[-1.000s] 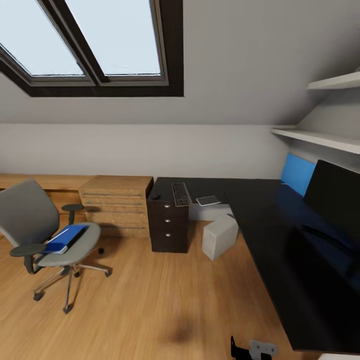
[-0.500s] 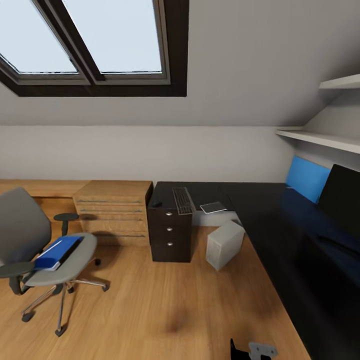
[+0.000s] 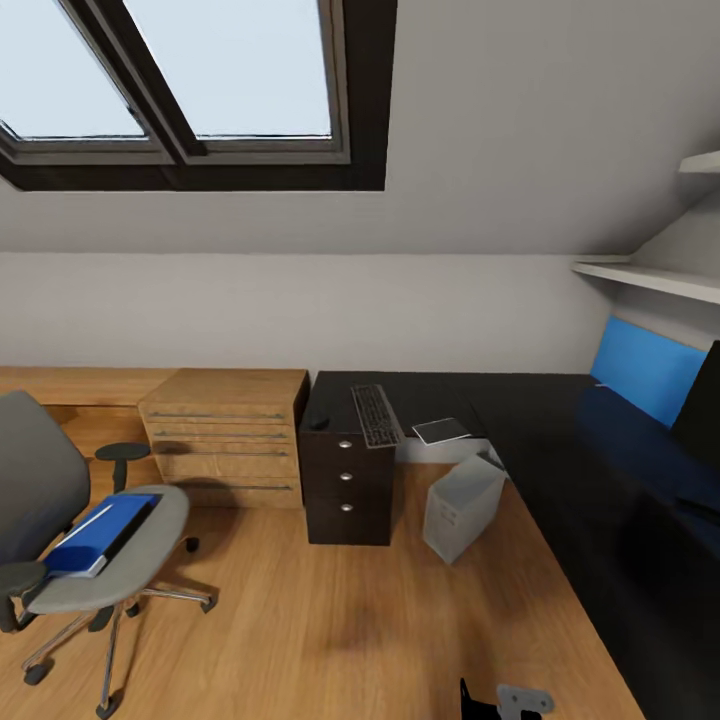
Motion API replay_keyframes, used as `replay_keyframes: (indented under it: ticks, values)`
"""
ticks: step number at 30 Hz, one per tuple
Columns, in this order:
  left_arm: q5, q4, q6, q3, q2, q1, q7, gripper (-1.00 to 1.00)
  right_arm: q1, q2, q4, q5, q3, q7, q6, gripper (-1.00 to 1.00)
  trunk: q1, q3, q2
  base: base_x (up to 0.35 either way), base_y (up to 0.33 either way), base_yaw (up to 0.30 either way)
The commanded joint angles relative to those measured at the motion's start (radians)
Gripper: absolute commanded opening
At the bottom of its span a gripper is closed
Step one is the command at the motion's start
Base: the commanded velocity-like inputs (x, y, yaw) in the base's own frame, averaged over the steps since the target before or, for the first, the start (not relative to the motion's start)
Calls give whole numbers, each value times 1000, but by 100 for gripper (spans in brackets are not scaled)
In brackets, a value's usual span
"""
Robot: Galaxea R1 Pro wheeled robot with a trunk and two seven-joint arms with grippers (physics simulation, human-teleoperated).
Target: In the bedroom, organize the workspace by keeping the computer under the desk, ensuring the monitor is on the desk, placing the keyboard on the desk next to the monitor, placing the mouse on the desk next to the keyboard, moving the folder from the swivel chair onto the desk next to the mouse, stacking the notebook on top of the folder with the pen on top of the notebook, and positioning the swivel chair next to the desk.
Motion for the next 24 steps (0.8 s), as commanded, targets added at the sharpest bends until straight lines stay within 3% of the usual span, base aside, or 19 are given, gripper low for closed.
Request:
replay_keyframes:
  ticks: [1,15,24]
  values:
    - [5,-2,4,-7,2,-1,9,100,-1,0,1,-4,-1,1,-4,100,1,-1,-1,320,109,0]
    - [6,-2,4,-7,2,-1,9,100,-1,4,-1,-6,-3,-1,-5,100,1,-1,-1,320,109,0]
    - [5,-2,4,-7,2,-1,9,100,-1,5,-1,-6,-3,-1,-5,100,1,-1,-1,320,118,-82]
